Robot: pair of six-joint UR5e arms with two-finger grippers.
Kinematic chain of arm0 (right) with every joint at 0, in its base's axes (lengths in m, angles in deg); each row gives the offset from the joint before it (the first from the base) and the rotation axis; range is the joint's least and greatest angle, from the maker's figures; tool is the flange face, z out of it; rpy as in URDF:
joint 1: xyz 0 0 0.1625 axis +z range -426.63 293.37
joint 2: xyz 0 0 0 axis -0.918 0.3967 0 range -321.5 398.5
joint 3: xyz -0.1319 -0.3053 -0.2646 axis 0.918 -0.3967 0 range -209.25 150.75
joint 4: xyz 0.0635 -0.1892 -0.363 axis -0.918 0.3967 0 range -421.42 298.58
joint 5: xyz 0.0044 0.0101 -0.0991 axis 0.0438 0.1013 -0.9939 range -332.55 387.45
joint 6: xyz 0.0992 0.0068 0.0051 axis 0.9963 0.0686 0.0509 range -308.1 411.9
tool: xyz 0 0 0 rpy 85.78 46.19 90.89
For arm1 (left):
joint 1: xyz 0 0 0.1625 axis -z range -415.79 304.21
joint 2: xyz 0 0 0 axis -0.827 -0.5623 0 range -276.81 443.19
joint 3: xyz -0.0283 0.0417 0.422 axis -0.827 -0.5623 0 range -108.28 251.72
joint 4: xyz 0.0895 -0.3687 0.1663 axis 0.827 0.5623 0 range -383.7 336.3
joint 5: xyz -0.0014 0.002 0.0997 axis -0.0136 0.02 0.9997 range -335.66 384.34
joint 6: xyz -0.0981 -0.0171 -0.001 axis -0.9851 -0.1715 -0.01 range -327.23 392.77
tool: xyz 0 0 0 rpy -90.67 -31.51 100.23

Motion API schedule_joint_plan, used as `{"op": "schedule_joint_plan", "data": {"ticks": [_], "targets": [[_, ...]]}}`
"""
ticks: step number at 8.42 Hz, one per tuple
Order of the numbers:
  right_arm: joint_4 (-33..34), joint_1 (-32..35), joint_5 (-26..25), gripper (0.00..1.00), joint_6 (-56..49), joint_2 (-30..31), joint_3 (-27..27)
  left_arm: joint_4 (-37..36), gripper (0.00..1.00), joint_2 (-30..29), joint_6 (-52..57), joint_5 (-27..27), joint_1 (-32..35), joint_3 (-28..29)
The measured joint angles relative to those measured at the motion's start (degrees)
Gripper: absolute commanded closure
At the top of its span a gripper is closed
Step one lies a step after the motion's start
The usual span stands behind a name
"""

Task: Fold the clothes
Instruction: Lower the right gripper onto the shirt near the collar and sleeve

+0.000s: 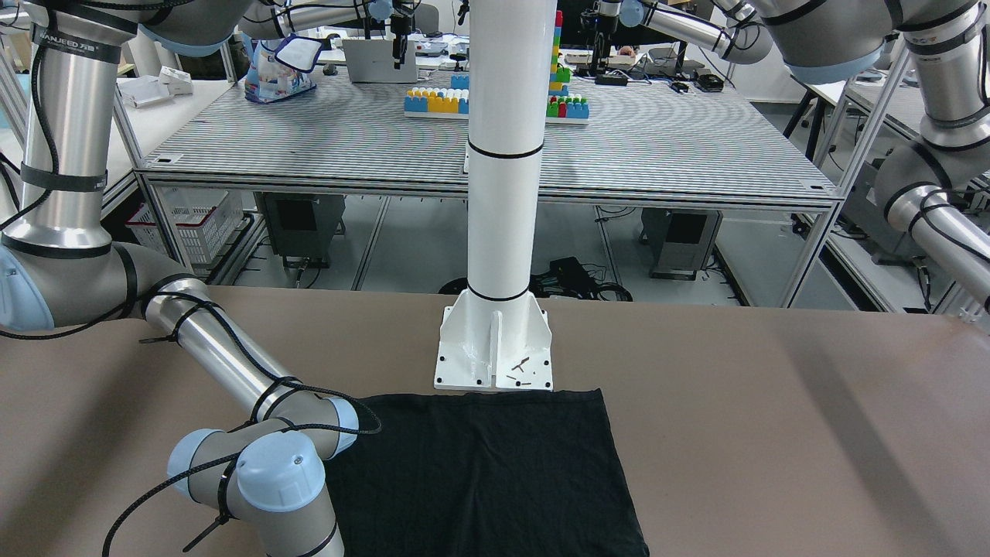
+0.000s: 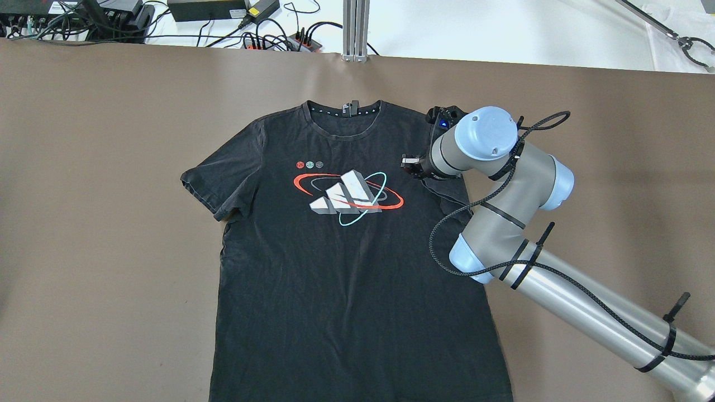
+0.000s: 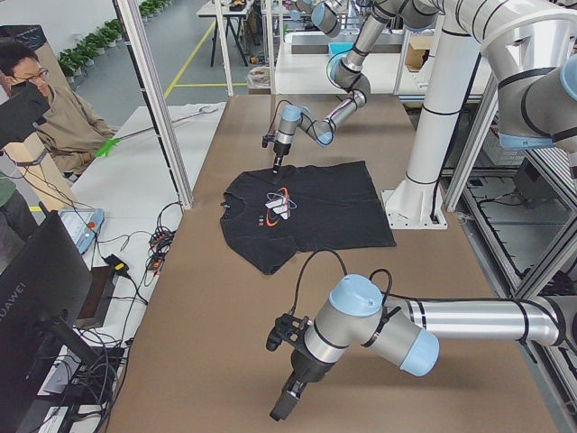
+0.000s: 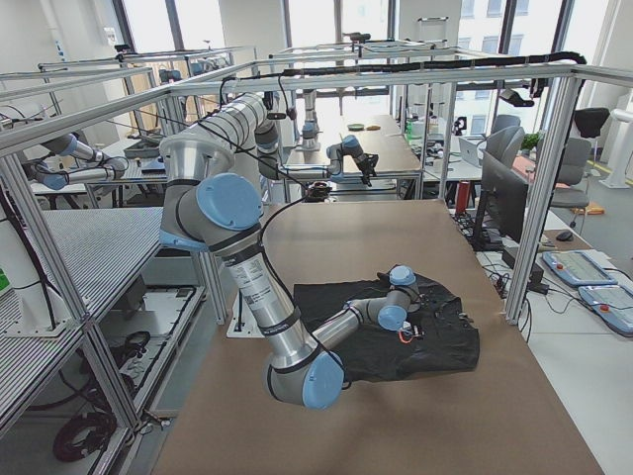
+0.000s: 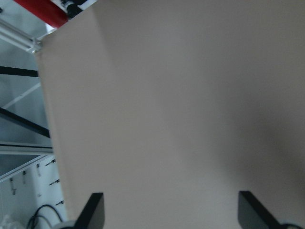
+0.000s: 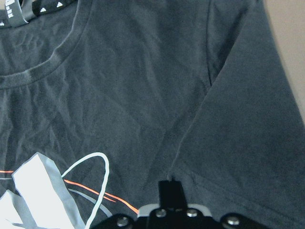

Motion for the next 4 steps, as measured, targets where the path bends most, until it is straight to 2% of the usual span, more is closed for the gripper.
{"op": "schedule_joint_plan", "data": {"ticks": [2,4], "targets": [[-0.08,-0.02,-0.01,0.05,0.05,0.07,0.37,-0.26,0.01,-4.31,-10.14,-8.65,-3.61,0.57],[-0.09,-0.02,-0.01,0.05,0.77,0.49,1.75,-0.18,0.18,-9.39,-21.49,-13.47,-10.44,2.72]]}}
